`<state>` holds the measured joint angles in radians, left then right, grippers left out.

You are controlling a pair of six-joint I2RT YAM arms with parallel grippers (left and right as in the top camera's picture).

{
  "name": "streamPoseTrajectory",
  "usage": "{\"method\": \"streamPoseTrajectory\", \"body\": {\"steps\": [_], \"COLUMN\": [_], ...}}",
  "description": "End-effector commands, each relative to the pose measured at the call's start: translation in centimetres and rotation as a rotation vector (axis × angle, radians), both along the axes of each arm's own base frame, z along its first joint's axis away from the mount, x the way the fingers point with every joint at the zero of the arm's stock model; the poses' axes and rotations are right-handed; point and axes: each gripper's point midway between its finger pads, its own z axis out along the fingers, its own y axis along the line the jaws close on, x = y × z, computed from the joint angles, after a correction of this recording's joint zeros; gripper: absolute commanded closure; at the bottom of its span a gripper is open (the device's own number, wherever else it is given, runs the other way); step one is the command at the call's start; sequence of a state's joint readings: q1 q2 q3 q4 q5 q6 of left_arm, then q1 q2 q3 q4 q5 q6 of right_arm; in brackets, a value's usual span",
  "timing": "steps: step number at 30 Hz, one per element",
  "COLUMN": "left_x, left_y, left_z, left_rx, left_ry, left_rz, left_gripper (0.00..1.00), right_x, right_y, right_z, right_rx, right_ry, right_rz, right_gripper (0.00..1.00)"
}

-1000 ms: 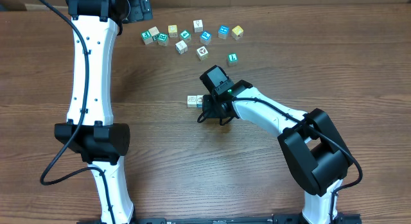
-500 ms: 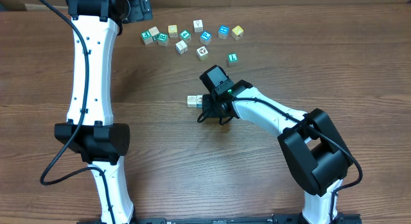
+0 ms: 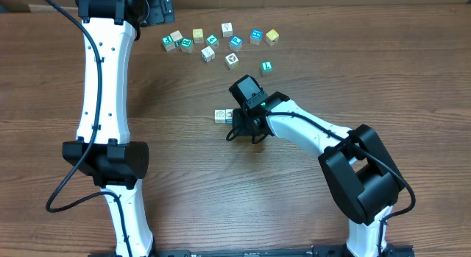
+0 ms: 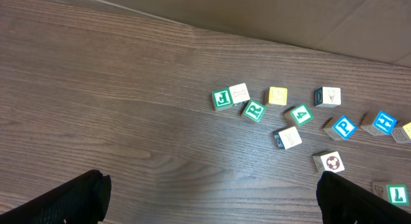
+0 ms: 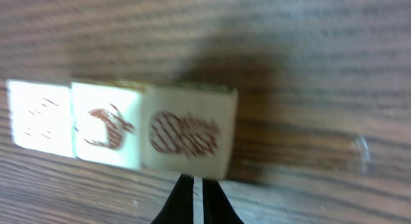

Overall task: Form a horizontal line
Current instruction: 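Open the right gripper and lift it up toward the block cluster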

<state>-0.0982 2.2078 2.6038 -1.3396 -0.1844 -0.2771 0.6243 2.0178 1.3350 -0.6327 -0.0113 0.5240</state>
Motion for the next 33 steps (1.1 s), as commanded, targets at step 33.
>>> {"method": "streamPoseTrajectory", "body": {"steps": [33], "left_x": [0.0], "left_y": [-0.3], "left_z": [0.4], "left_rx": [0.011], "left_ry": [-0.009], "left_rz": [-0.012], "left_gripper": [0.0], "right_x": [10.8], "right_y": [0.4], "right_z": [2.8], "right_rx": [0.022], "right_ry": [-0.35], "right_rz": [-0.002], "right_gripper": [0.96]}}
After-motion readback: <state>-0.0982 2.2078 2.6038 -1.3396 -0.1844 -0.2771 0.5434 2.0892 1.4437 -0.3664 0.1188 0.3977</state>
